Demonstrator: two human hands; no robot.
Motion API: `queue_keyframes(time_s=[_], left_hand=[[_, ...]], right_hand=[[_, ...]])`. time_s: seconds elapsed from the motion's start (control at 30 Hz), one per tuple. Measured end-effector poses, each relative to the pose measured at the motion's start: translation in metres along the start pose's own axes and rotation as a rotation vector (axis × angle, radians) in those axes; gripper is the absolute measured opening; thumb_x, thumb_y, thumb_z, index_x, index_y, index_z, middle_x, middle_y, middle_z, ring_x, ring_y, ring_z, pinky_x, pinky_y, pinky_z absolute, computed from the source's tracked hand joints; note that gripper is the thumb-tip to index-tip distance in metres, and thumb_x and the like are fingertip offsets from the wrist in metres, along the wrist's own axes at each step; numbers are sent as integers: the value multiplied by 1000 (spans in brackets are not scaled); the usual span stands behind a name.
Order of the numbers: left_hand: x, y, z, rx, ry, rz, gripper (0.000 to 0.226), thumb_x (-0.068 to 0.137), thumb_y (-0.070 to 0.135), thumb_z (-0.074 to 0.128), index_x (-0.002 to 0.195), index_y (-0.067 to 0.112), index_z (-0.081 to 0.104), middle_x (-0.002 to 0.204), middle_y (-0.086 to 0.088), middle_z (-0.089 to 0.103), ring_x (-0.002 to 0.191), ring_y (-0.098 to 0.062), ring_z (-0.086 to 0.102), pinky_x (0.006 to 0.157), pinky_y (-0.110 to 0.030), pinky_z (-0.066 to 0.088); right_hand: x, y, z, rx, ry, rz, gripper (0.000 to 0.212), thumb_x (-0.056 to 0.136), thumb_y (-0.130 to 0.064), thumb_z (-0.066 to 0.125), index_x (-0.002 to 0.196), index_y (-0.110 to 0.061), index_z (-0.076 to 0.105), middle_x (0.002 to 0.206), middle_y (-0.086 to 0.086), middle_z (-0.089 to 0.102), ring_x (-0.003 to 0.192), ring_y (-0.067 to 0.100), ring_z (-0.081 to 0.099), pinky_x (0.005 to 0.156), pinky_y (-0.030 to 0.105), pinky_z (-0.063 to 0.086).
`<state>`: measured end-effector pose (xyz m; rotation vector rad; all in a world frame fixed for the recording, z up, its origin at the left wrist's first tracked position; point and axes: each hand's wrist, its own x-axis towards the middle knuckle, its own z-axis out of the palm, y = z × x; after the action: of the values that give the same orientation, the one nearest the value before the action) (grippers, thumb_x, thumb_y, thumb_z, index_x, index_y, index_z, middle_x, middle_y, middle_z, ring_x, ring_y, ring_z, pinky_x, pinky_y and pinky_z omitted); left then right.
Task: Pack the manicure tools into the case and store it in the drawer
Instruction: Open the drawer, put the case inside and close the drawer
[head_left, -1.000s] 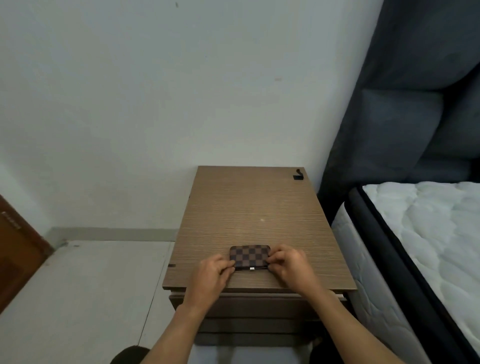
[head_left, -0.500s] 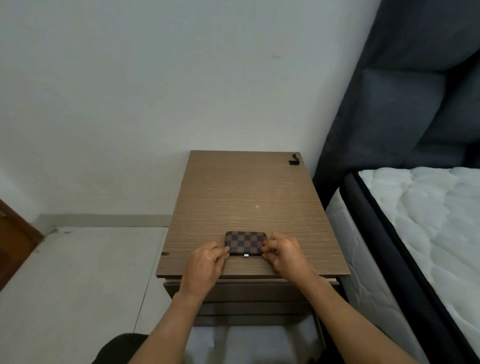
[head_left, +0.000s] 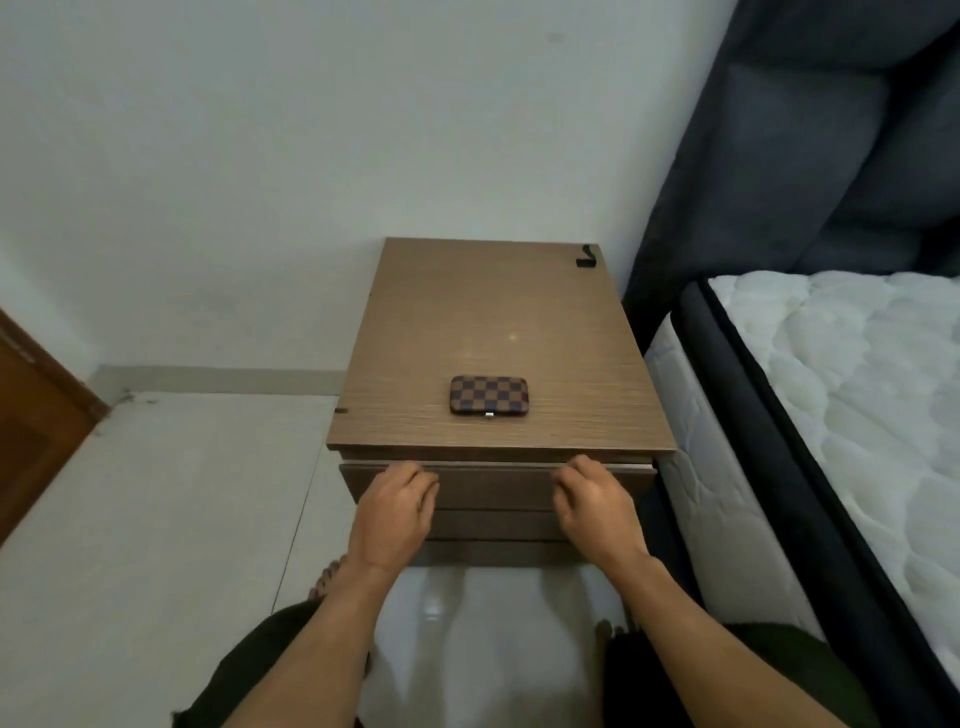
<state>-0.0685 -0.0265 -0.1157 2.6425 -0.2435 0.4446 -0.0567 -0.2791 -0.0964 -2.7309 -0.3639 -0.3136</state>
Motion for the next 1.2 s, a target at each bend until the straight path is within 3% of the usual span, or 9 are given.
queue_keyframes(time_s=[0.13,0.2,0.3,0.4,0.57,0.7,1.03,1.13,1.2], left_hand=[[3,-4,1,102,-155,-132,45,90,26,62,133,15,54,130,-2,60,121,-19,54,101,-33,44],[8,-7,1,142,-242,-166,52,91,30,60,139,17,46,137,-1,54,128,-19,47,107,-34,39],[11,-12,2,164,-320,-196,54,91,30,59,141,19,43,140,1,50,128,-19,46,106,-34,39],[13,-14,7,153,-325,-213,48,90,25,60,136,17,49,133,0,53,121,-22,51,100,-35,45],[11,-6,-1,112,-310,-270,22,84,12,60,105,13,68,106,-4,61,101,-24,57,83,-35,51],[-5,-1,-15,177,-352,-303,19,84,7,59,93,16,73,95,-5,68,88,-24,63,75,-32,49],[-81,25,-41,181,-434,-342,25,87,5,58,102,18,73,101,-6,69,90,-23,63,85,-31,50],[-85,25,-48,104,-437,-324,19,88,15,59,100,16,74,102,-6,71,89,-21,63,81,-29,49],[-76,27,-53,28,-422,-351,26,90,27,60,110,15,70,114,-6,69,100,-22,63,86,-32,49]], right_hand=[[9,24,-3,-181,-309,150,48,88,-22,55,136,-15,50,126,7,56,117,29,53,98,39,44],[15,29,-2,-227,-417,189,53,89,-25,54,140,-18,45,131,8,52,123,30,48,104,39,40],[17,32,4,-238,-434,222,49,90,-20,52,138,-18,48,132,9,51,123,31,49,106,39,39],[19,34,7,-176,-423,264,47,89,-10,47,135,-18,53,131,11,51,121,33,49,105,42,41],[7,26,-5,-160,-449,283,49,88,-1,45,132,-19,57,127,9,50,123,31,47,98,43,47],[-13,15,-21,-184,-451,308,44,87,-1,48,120,-23,68,121,9,61,112,30,59,91,38,50],[-86,-12,-41,-264,-483,276,30,86,-4,53,100,-19,75,105,7,67,94,28,66,73,32,50],[-86,-17,-46,-264,-551,282,27,86,-9,53,104,-15,72,106,7,68,92,27,66,73,32,51],[-73,-20,-50,-243,-589,274,25,89,-15,53,109,-13,68,110,9,65,96,27,64,75,32,49]])
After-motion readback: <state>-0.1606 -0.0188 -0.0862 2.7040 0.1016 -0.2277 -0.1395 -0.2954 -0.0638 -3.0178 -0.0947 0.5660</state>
